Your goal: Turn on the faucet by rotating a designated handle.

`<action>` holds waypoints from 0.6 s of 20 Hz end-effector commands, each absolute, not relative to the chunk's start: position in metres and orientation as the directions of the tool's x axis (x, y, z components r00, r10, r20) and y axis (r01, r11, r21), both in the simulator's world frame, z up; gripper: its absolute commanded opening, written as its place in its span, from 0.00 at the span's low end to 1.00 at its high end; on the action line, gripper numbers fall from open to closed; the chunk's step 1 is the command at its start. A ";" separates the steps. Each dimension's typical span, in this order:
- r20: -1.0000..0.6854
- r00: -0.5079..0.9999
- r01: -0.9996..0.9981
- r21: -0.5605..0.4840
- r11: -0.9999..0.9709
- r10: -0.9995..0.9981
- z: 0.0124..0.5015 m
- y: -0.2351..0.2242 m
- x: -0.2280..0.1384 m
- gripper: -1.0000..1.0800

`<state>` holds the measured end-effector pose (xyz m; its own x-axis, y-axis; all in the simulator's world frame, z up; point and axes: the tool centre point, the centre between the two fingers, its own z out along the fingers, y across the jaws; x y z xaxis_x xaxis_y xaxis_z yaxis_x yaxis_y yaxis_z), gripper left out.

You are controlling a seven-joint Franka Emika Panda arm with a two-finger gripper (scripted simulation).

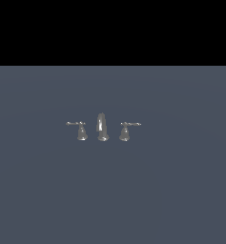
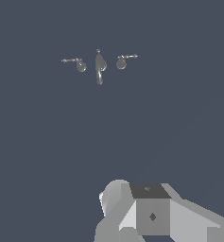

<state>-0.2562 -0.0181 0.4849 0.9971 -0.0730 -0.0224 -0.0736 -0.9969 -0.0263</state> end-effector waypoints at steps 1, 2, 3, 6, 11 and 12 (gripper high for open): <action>-0.022 0.997 -0.074 -0.026 -0.997 -0.073 0.485 -0.018 -0.256 0.00; -0.022 0.997 -0.074 -0.026 -0.997 -0.074 0.485 -0.018 -0.256 0.00; -0.022 0.997 -0.076 -0.026 -0.997 -0.075 0.484 -0.018 -0.256 0.00; -0.022 0.996 -0.088 -0.026 -0.996 -0.088 0.481 -0.016 -0.253 0.00; -0.023 0.991 -0.133 -0.025 -0.991 -0.132 0.469 -0.011 -0.245 0.00; -0.023 0.989 -0.145 -0.025 -0.989 -0.144 0.465 -0.009 -0.242 0.00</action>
<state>-0.2454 -0.0112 0.4701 0.9915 -0.1279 -0.0222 -0.1284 -0.9914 -0.0253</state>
